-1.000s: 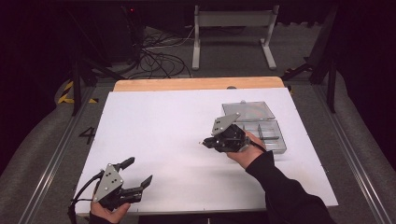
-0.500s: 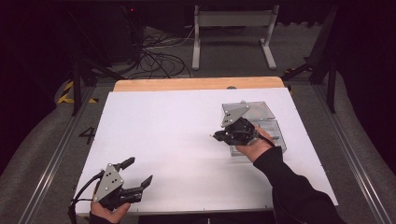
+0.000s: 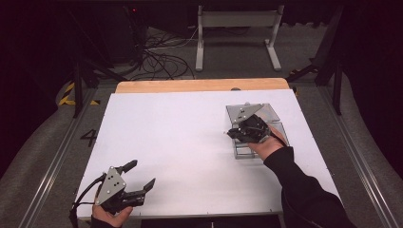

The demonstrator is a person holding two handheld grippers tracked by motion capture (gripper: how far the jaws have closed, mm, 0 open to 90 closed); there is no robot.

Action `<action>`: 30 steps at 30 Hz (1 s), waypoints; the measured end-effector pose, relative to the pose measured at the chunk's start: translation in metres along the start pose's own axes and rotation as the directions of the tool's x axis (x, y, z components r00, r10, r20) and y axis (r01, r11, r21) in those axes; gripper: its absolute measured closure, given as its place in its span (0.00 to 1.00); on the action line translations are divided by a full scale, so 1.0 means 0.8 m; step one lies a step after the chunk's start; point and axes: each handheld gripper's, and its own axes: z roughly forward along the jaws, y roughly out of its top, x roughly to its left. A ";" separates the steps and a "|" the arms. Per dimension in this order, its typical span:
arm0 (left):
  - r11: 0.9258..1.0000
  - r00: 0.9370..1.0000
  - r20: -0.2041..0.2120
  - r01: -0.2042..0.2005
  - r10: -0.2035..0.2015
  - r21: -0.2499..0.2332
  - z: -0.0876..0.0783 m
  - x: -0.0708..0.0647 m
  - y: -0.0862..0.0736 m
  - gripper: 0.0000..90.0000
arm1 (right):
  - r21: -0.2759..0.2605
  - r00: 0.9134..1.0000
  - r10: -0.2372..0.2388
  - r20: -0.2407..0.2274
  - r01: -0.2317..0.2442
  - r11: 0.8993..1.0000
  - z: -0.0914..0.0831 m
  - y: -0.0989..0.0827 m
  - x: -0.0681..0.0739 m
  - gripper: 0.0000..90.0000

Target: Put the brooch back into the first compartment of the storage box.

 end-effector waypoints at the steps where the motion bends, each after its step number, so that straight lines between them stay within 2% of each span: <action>1: 1.000 1.000 -0.001 -0.004 0.004 -0.002 0.000 0.000 0.000 0.22 | 0.004 1.000 0.017 0.009 -0.017 1.000 0.000 -0.004 -0.004 0.92; 15: 1.000 1.000 0.003 0.004 -0.004 0.003 0.001 0.000 0.000 0.23 | 0.029 0.993 0.105 0.059 -0.107 0.994 0.003 -0.023 -0.026 0.92; 30: 1.000 1.000 0.001 0.001 -0.001 0.004 0.001 0.000 0.000 0.22 | 0.049 0.986 0.148 0.081 -0.152 0.987 0.006 -0.034 -0.040 0.92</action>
